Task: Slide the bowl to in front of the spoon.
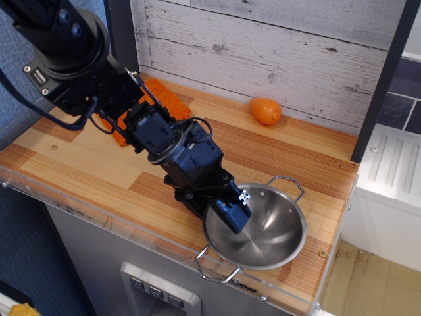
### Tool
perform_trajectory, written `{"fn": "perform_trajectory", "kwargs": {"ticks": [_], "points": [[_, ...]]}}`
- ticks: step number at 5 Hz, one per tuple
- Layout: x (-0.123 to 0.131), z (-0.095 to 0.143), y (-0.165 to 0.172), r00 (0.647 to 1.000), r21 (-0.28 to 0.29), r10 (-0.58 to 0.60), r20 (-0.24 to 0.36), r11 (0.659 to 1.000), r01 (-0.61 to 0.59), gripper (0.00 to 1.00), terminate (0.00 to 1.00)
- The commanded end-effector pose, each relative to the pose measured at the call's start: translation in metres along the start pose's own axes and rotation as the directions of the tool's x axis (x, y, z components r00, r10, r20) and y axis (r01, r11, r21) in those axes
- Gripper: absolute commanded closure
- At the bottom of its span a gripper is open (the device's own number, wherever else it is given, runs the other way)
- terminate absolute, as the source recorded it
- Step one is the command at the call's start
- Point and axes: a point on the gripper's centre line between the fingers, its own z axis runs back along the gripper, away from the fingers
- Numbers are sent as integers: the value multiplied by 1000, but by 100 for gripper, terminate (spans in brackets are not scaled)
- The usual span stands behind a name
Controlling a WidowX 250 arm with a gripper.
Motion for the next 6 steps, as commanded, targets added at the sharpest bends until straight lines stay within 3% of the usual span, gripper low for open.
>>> {"fn": "perform_trajectory", "kwargs": {"ticks": [1,4,6], "points": [[1,11,-2,999,15,-19,39,1000,19,100,0],[6,16,-12,998,-9,-30,49,1000,30,100,0],[19,37,-11,996,-5,-9,84,1000,9,100,0]]}}
